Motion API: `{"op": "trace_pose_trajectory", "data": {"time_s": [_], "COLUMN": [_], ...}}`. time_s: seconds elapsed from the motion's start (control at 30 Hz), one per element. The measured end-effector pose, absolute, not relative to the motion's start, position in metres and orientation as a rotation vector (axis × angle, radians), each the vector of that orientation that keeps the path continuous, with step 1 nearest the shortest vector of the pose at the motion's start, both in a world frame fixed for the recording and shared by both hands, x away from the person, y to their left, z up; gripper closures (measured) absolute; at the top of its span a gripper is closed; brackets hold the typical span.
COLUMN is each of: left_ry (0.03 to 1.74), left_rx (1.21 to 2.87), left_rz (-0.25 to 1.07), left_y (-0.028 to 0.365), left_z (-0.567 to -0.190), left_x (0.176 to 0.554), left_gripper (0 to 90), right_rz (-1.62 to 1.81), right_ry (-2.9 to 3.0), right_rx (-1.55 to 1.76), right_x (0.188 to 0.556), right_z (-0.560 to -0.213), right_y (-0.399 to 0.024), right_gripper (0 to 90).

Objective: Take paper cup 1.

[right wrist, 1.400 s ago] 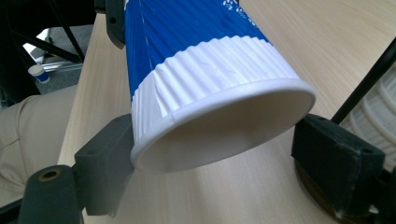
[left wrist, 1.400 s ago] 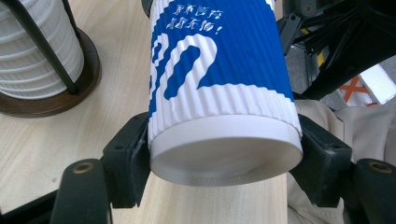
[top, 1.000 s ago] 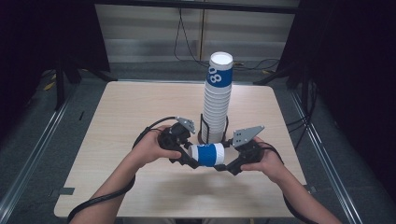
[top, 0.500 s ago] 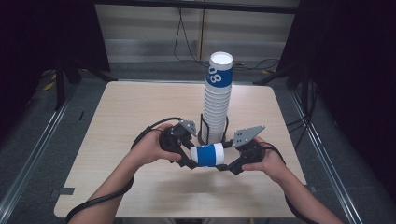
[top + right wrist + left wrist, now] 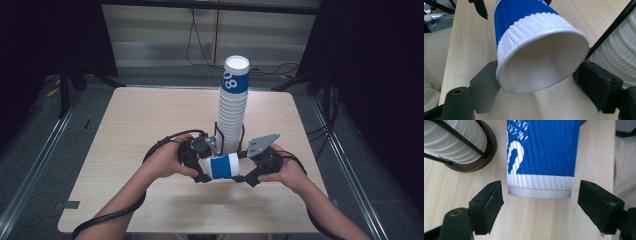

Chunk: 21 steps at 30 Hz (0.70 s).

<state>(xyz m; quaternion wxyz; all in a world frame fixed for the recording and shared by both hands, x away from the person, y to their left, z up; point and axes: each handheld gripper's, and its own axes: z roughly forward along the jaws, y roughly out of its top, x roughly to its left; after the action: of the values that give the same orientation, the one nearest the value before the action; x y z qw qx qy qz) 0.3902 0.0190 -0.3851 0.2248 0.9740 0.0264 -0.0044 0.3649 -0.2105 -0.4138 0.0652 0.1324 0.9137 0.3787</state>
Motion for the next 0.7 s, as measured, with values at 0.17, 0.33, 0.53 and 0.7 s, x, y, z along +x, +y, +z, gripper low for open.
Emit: {"op": "trace_pose_trajectory", "data": {"time_s": [0.17, 0.33, 0.53, 0.7], "left_ry": [0.049, 0.024, 0.024, 0.027], "left_rx": [2.710, 2.716, 2.742, 2.740], "left_rz": [0.009, 0.011, 0.014, -0.002], "left_y": [0.012, 0.006, 0.002, 0.001], "left_z": [-0.388, -0.390, -0.393, -0.395], "left_x": [0.387, 0.386, 0.386, 0.387], "left_gripper": [20.5, 22.2, 22.9, 26.1], "right_rz": [1.094, 1.059, 0.997, 0.973], "right_ry": [2.766, 2.772, 2.790, 2.796], "right_rx": [0.373, 0.335, 0.310, 0.294], "right_x": [0.366, 0.366, 0.365, 0.365], "right_z": [-0.410, -0.409, -0.408, -0.406], "right_y": [-0.207, -0.203, -0.198, -0.195], "right_gripper": [19.9, 19.8, 19.7, 19.6]}}
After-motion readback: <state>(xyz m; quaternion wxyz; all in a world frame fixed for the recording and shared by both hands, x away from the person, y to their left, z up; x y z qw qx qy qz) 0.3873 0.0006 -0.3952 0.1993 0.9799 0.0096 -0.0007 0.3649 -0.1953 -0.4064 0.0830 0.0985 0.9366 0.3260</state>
